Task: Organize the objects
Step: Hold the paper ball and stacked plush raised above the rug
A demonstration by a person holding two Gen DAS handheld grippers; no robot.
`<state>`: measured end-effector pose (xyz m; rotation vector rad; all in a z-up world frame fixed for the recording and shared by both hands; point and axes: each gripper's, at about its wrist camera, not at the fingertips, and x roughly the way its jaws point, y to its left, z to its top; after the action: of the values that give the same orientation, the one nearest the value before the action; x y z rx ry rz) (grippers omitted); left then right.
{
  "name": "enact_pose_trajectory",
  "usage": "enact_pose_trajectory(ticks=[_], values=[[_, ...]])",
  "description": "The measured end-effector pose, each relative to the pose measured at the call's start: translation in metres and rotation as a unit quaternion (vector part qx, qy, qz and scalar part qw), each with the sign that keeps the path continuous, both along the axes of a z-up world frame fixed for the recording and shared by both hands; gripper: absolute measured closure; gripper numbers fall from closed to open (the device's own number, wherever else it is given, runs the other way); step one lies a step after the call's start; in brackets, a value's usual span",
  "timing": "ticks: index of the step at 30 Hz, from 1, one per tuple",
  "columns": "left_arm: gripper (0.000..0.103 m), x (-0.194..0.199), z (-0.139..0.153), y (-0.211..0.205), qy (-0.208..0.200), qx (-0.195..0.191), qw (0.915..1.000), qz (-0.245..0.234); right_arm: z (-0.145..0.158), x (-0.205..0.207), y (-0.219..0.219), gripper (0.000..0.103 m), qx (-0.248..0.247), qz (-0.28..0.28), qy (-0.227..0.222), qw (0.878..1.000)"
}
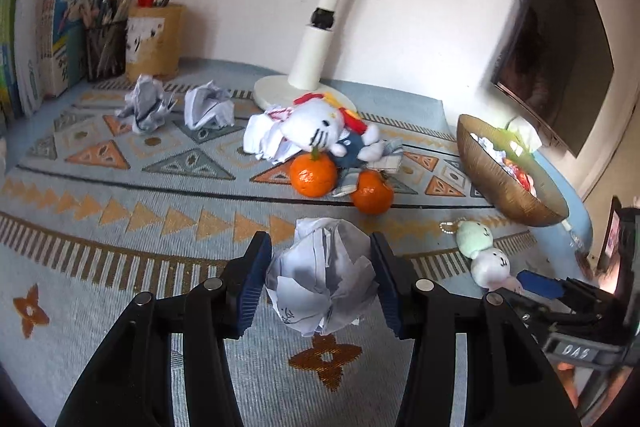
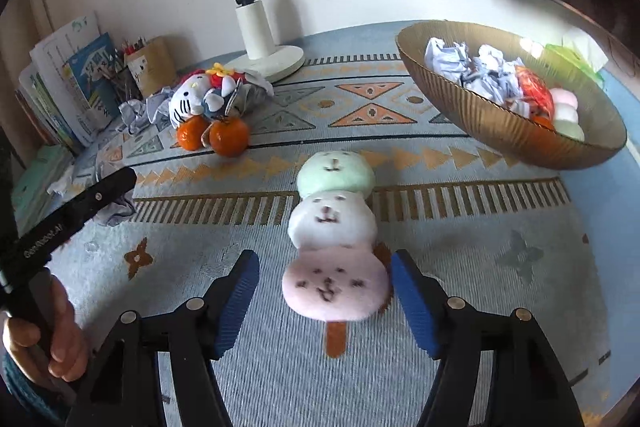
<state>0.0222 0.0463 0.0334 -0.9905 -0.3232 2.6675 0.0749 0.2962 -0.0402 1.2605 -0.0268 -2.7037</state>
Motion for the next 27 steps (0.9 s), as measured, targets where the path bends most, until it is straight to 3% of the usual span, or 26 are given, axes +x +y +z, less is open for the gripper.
enact_pose_trajectory(ticks=[4, 6, 9, 12, 21, 24, 27], values=[[0.056, -0.001, -0.001, -0.002, -0.005, 0.0, 1.0, 0.006, -0.009, -0.01, -0.025, 0.032, 0.068, 0.012, 0.008, 0.998], [0.056, -0.001, -0.001, 0.001, -0.004, -0.007, 1.0, 0.003, -0.013, -0.01, -0.037, 0.04, 0.121, 0.0, 0.015, 0.993], [0.056, -0.003, -0.002, 0.001, -0.007, -0.008, 0.9999, 0.0, -0.014, -0.005, -0.04, 0.052, 0.145, -0.007, 0.031, 0.989], [0.056, -0.004, -0.002, 0.001, -0.011, -0.011, 0.9999, 0.003, -0.013, -0.003, -0.037, 0.058, 0.144, -0.019, 0.038, 0.989], [0.056, -0.005, -0.003, 0.002, -0.014, -0.017, 0.9998, 0.005, -0.01, 0.002, -0.038, 0.061, 0.158, -0.045, 0.049, 0.985], [0.056, -0.005, -0.002, 0.002, -0.013, -0.017, 0.9998, 0.005, -0.005, 0.006, -0.029, 0.062, 0.137, -0.059, 0.059, 0.987], [0.056, -0.004, -0.002, 0.0, -0.011, -0.013, 0.9998, 0.005, -0.001, 0.013, -0.012, 0.062, 0.079, -0.068, 0.04, 0.994]])
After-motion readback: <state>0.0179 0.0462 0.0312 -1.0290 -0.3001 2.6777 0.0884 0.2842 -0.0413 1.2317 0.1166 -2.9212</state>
